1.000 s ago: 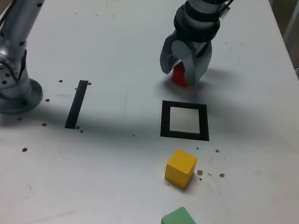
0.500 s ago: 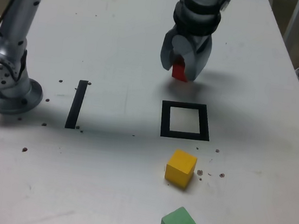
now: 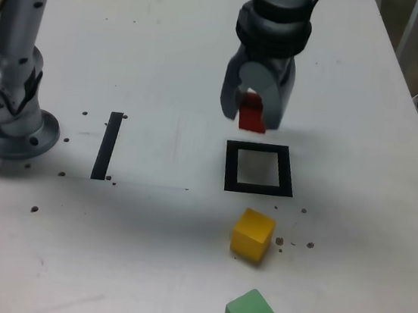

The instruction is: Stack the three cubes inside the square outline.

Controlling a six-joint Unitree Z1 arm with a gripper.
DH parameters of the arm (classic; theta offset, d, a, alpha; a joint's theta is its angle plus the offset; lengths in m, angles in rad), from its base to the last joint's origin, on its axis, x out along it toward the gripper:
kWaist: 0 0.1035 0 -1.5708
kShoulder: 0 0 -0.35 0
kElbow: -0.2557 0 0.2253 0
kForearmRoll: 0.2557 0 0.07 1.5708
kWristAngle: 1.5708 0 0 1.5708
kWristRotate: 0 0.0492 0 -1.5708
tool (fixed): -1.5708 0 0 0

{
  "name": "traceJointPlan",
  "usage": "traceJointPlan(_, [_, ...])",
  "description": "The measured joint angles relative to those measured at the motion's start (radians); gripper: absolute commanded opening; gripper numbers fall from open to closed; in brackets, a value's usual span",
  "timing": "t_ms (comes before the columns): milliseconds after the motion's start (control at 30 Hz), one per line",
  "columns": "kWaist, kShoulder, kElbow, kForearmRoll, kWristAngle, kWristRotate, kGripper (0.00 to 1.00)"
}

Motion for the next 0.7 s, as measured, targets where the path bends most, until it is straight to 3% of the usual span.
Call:
traceJointPlan(167, [-0.032,0.011,0.012,-0.016,-0.035,-0.15,0.24])
traceJointPlan(367, [-0.047,0.034,0.029,-0.049,-0.05,-0.261,0.24])
traceJointPlan(700, [-0.099,0.059,0.046,-0.069,-0.067,-0.316,0.24])
